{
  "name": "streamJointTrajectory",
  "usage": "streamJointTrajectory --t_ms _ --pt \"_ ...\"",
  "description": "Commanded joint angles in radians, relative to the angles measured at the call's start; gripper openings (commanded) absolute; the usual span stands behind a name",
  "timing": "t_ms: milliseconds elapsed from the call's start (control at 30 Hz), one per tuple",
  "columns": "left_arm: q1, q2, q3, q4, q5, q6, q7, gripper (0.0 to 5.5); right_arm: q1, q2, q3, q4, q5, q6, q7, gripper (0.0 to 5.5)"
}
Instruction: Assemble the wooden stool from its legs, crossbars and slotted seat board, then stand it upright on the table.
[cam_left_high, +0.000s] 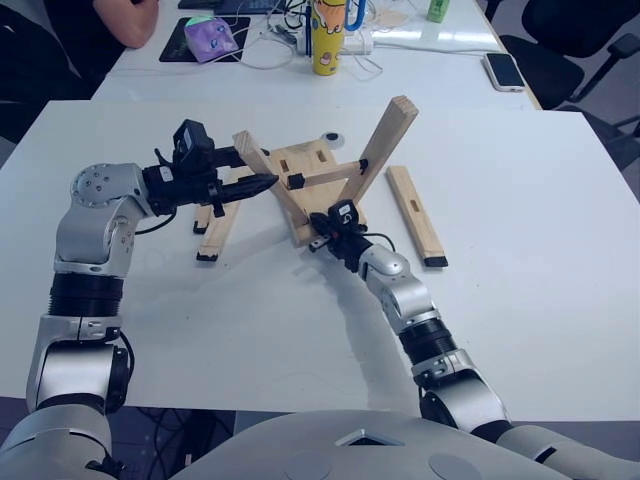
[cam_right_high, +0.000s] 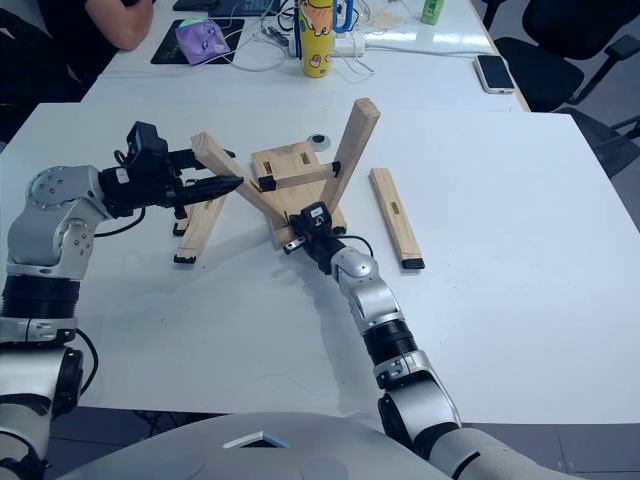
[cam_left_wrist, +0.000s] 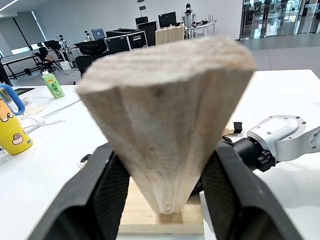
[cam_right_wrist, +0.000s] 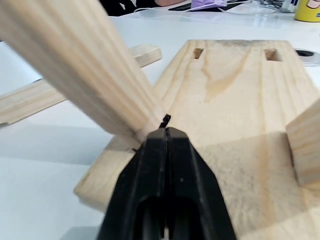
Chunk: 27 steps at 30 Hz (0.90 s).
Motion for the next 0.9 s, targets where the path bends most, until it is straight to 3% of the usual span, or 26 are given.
streamJointTrajectory --t_ms 33,300,567,733,900 --pt "0.023 -0.020 -0.082 0.033 0.081 0.026 -0.008 2.02 0.030 -0.048 -0.030 0.051 -0.056 0.058 -0.072 0.00" --pt "-0.032 -0.089 -0.128 0.143 0.124 0.037 0.054 2.02 0.064 -0.079 0.062 0.098 -0.109 0.162 0.009 0.00" --pt "0.018 -0.086 -0.235 0.179 0.218 0.002 0.049 2.02 0.098 -0.087 0.113 0.091 -0.098 0.173 0.066 0.00" --pt "0.026 -0.089 -0.221 0.164 0.180 0.011 0.062 2.02 0.147 -0.064 0.052 -0.116 0.025 0.031 0.116 0.00" --pt "0.000 -0.084 -0.217 0.168 0.164 0.018 0.056 2.02 0.224 -0.082 0.023 -0.444 0.178 0.049 0.202 0.00"
